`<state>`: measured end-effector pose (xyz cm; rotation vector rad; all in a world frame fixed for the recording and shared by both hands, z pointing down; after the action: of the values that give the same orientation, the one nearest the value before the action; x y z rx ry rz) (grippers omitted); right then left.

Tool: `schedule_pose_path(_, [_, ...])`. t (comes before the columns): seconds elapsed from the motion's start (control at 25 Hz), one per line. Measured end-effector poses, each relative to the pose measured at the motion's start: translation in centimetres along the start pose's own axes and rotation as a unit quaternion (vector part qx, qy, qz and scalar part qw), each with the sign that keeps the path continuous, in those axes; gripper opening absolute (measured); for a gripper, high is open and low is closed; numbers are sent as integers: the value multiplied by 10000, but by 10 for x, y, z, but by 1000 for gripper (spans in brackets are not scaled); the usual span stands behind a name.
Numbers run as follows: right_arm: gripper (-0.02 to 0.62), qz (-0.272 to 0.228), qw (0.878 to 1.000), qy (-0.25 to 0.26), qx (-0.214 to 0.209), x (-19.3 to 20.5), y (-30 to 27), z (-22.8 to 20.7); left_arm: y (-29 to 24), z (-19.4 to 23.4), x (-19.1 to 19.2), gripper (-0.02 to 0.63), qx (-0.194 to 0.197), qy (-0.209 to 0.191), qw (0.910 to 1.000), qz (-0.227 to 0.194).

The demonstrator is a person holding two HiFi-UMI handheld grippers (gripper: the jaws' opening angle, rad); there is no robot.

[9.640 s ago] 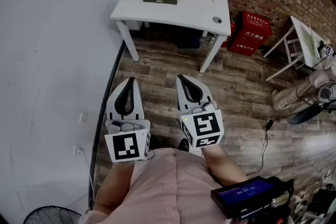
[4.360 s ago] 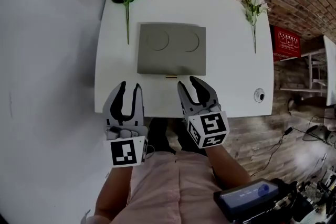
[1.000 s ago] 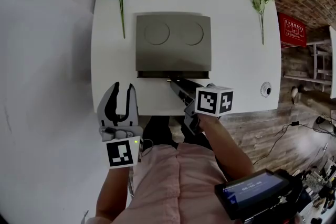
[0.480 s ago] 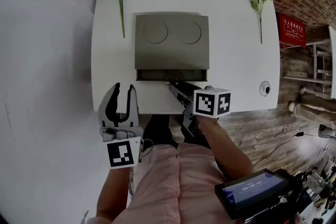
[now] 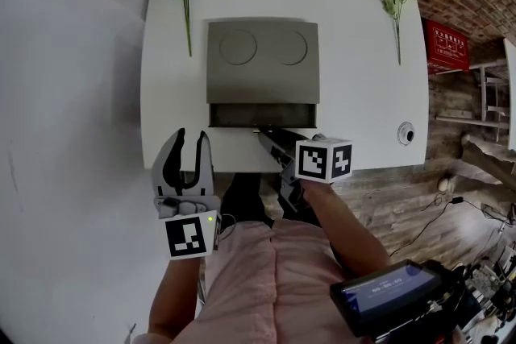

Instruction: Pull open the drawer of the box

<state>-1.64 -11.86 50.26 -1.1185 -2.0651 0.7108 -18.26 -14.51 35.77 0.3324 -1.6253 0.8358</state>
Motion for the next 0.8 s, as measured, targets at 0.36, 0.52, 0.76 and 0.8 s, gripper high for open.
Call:
schedule_pose_path(0.36, [83,28,10000,21,-2,8,4,-1,4,-6,-1,129,13,-46,10000,-40])
schedule_pose_path(0.52, [81,35,10000,32,-8,12,4,-1,5,-10,-1,129,33,101,9999,33])
schedule_pose_path(0.76, [80,60,10000,47,-19,17,8,-2,7,-14,-3,129,37,6,10000,-14])
schedule_pose_path(0.8, [78,62,10000,52,-21,18,9,-2,7,-16,-3,129,39,19,10000,-12])
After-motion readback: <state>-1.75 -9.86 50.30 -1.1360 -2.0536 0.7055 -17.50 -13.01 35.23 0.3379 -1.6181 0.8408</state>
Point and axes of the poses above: the fingertips, and each gripper's own axes: y backward along the fingers, z to its left, x out of its underside, the point moved 5 cm from there along y, backward along the fingers, and after that the axes turned 15 degrees about x, right-handed, at the moved point
